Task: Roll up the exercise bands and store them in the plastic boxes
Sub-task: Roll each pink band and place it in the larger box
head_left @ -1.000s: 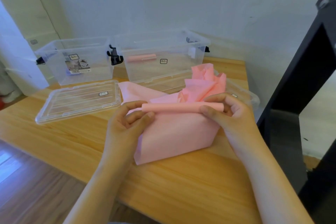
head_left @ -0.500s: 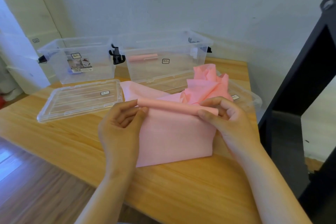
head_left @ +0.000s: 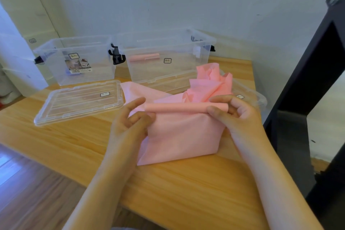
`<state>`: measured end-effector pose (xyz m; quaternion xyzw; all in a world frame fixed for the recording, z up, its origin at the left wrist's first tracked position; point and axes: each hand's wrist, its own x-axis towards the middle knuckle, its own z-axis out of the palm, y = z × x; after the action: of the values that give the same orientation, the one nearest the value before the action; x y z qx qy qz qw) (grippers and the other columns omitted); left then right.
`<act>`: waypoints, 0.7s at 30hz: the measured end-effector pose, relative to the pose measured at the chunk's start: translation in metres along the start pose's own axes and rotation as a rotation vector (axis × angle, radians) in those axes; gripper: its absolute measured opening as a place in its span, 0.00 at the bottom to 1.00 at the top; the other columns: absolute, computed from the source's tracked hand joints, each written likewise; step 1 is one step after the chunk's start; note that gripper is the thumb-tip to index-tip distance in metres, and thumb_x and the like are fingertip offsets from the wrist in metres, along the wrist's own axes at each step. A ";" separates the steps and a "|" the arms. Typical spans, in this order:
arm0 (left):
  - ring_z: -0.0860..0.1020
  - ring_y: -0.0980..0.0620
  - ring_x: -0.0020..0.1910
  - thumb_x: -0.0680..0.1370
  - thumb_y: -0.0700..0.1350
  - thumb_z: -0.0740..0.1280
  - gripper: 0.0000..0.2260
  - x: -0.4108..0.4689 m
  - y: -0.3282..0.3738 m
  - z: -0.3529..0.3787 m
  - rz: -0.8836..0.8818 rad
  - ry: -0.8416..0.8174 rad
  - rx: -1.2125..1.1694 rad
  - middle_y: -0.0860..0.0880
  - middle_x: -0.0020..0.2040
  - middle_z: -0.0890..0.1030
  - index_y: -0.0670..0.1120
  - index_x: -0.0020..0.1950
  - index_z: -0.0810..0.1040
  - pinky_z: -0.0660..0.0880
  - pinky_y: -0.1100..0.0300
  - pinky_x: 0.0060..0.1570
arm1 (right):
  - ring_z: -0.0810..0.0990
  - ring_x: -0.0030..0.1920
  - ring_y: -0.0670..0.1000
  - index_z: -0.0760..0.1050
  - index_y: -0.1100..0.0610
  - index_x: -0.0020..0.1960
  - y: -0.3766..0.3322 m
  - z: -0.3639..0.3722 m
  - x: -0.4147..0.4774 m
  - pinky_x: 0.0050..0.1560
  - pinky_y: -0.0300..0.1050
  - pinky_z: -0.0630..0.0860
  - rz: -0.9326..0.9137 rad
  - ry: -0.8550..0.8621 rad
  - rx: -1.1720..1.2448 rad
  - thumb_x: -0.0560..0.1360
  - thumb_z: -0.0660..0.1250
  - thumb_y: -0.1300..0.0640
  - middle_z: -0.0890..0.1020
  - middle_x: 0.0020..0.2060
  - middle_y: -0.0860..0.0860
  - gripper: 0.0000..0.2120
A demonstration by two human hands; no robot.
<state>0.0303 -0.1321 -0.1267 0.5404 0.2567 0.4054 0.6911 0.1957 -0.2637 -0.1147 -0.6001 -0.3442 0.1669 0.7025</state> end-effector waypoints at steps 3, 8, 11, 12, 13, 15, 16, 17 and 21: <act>0.79 0.42 0.58 0.69 0.39 0.68 0.21 0.002 0.001 -0.004 -0.125 -0.147 -0.131 0.38 0.56 0.82 0.41 0.63 0.78 0.73 0.49 0.61 | 0.79 0.41 0.37 0.80 0.55 0.47 0.000 -0.001 0.000 0.42 0.29 0.74 0.000 -0.031 -0.004 0.70 0.72 0.63 0.83 0.37 0.40 0.07; 0.78 0.40 0.63 0.74 0.47 0.68 0.20 -0.003 0.002 -0.007 -0.162 -0.265 -0.033 0.38 0.60 0.81 0.39 0.62 0.79 0.68 0.41 0.68 | 0.79 0.42 0.37 0.80 0.58 0.48 -0.001 -0.002 -0.002 0.43 0.29 0.74 -0.002 -0.092 0.019 0.70 0.71 0.65 0.83 0.39 0.40 0.08; 0.80 0.42 0.59 0.74 0.51 0.71 0.18 -0.003 0.002 -0.008 -0.164 -0.272 0.067 0.41 0.57 0.83 0.42 0.59 0.82 0.70 0.42 0.66 | 0.80 0.43 0.38 0.79 0.59 0.49 -0.001 0.000 -0.003 0.43 0.29 0.74 0.004 -0.149 0.049 0.69 0.71 0.67 0.83 0.39 0.41 0.10; 0.80 0.42 0.59 0.74 0.52 0.71 0.16 -0.003 0.002 -0.008 -0.145 -0.275 0.100 0.41 0.56 0.83 0.43 0.57 0.83 0.70 0.42 0.66 | 0.80 0.43 0.38 0.79 0.59 0.49 -0.002 0.001 -0.003 0.43 0.30 0.74 0.006 -0.165 0.054 0.68 0.71 0.66 0.83 0.40 0.41 0.10; 0.80 0.41 0.59 0.73 0.52 0.71 0.16 -0.002 0.002 -0.008 -0.123 -0.274 0.139 0.41 0.55 0.83 0.44 0.55 0.83 0.71 0.41 0.66 | 0.80 0.44 0.39 0.79 0.59 0.50 -0.002 0.001 -0.003 0.44 0.30 0.74 0.004 -0.175 0.061 0.68 0.71 0.66 0.83 0.41 0.42 0.11; 0.80 0.43 0.56 0.72 0.54 0.71 0.14 -0.001 0.002 -0.008 -0.069 -0.276 0.209 0.44 0.53 0.84 0.47 0.52 0.83 0.72 0.44 0.62 | 0.80 0.46 0.40 0.78 0.58 0.50 -0.003 0.001 -0.003 0.44 0.32 0.74 0.004 -0.179 0.091 0.66 0.72 0.63 0.83 0.42 0.43 0.14; 0.80 0.46 0.53 0.72 0.54 0.71 0.13 -0.001 0.002 -0.008 -0.044 -0.283 0.230 0.46 0.51 0.84 0.47 0.51 0.83 0.73 0.47 0.58 | 0.80 0.46 0.41 0.78 0.58 0.51 -0.003 0.001 -0.003 0.45 0.32 0.75 0.012 -0.173 0.110 0.65 0.72 0.62 0.83 0.42 0.44 0.15; 0.80 0.49 0.50 0.71 0.54 0.71 0.12 -0.001 0.003 -0.008 -0.026 -0.292 0.241 0.47 0.49 0.83 0.48 0.50 0.82 0.73 0.51 0.54 | 0.81 0.46 0.42 0.78 0.57 0.51 -0.003 0.001 -0.002 0.45 0.33 0.75 0.024 -0.169 0.124 0.64 0.72 0.62 0.83 0.42 0.44 0.15; 0.78 0.55 0.47 0.71 0.50 0.72 0.09 -0.002 0.001 -0.009 0.049 -0.307 0.228 0.51 0.45 0.82 0.50 0.49 0.82 0.74 0.62 0.47 | 0.80 0.45 0.42 0.78 0.53 0.50 -0.002 0.000 -0.002 0.45 0.37 0.74 0.073 -0.189 0.129 0.63 0.75 0.60 0.83 0.40 0.44 0.16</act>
<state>0.0221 -0.1285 -0.1279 0.6770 0.1793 0.3030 0.6463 0.1937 -0.2651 -0.1130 -0.5475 -0.3754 0.2697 0.6976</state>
